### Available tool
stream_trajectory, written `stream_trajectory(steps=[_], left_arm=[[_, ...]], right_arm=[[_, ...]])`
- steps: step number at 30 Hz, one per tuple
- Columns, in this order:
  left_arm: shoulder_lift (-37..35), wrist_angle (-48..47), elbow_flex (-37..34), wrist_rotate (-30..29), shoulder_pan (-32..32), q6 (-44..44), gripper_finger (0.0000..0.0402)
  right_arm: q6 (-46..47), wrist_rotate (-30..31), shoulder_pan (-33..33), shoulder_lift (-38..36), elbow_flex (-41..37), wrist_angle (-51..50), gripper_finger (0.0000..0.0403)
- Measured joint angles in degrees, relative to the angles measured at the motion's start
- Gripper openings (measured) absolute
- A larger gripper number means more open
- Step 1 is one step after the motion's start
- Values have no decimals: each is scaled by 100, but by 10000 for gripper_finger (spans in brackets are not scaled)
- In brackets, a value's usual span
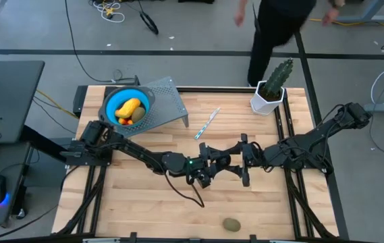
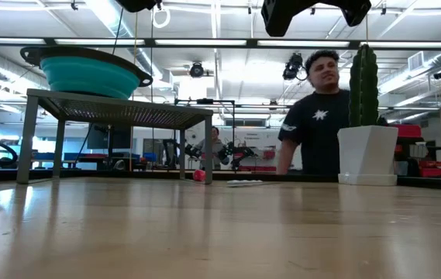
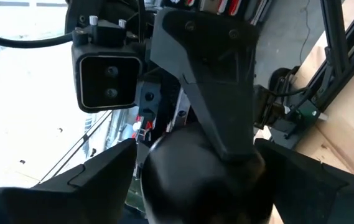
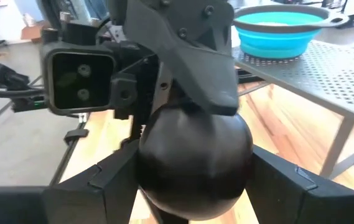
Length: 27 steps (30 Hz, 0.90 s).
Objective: Pick & Place Fruit
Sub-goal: Put the black plum into the blue strainer bowl
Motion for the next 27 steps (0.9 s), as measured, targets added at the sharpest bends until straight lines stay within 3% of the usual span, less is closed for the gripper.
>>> stream_trajectory(steps=[7, 18, 27], left_arm=[[0, -7, 0, -60, -2, 65, 326], [0, -14, 0, -69, -4, 42, 274], [0, -10, 0, -14, -31, 67, 274]], right_arm=[[24, -2, -2, 0, 0, 5, 257], [22, -93, -5, -4, 2, 11, 257], [-49, 4, -4, -4, 2, -12, 260]])
